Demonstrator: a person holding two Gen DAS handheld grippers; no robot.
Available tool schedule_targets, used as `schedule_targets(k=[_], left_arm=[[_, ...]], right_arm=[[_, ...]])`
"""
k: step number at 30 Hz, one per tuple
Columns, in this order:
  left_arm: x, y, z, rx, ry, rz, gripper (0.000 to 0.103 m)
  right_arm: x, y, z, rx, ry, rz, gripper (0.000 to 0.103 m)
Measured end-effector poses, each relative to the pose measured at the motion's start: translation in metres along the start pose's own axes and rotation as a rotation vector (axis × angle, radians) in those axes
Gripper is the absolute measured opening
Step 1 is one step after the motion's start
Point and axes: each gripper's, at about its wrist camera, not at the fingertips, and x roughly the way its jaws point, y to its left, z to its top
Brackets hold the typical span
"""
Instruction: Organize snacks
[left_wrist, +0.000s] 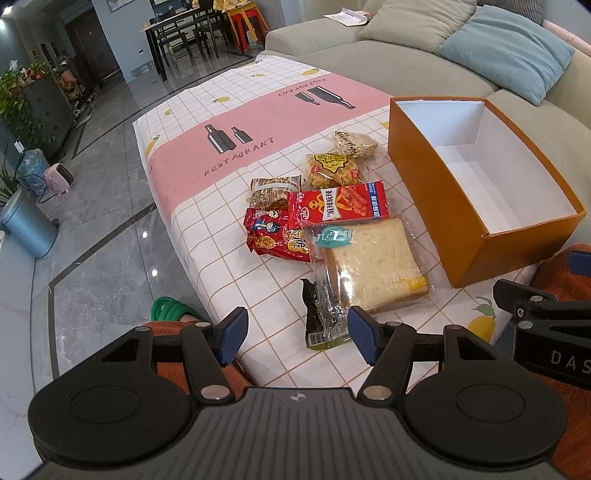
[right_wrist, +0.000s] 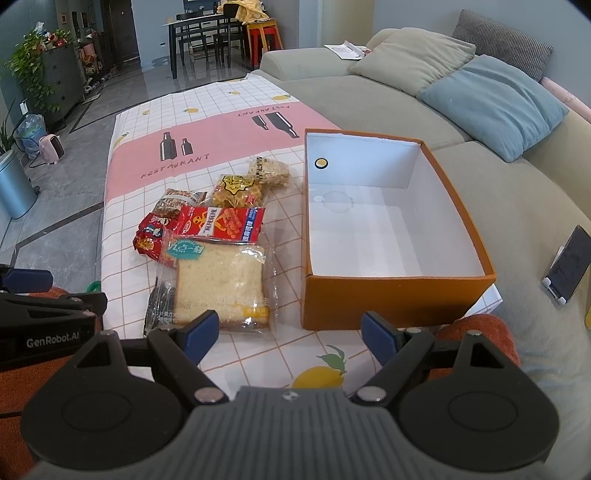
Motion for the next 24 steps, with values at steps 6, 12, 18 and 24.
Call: schedule_targets(k=[6,12,18,24], left_arm=[[0.0000,-0.0001,0.0003,0.001,0.001,0.000,0.074],[0.0000,-0.0001,0.0004,0.000,0.000,-0.001,0.074],[0.0003,-0.0001,0.0008,0.001,0.003,-0.002,0.074],[0.0003,-0.0004,0.0004,-0.004,0.002,-0.002,0.074]], right_arm=[[0.0001,-0.0006,-0.0002,0.000,0.000,0.002,0.082],[-0.0005,0.0006,-0.0017,-0.002,0.001,0.003,0.082],[-0.0012,0.0030,-0.0030,-0.010,0.000,0.001,0.082],[-0.0013,0.0026,-0.0031,-0.012,0.000,0.002,0.082]])
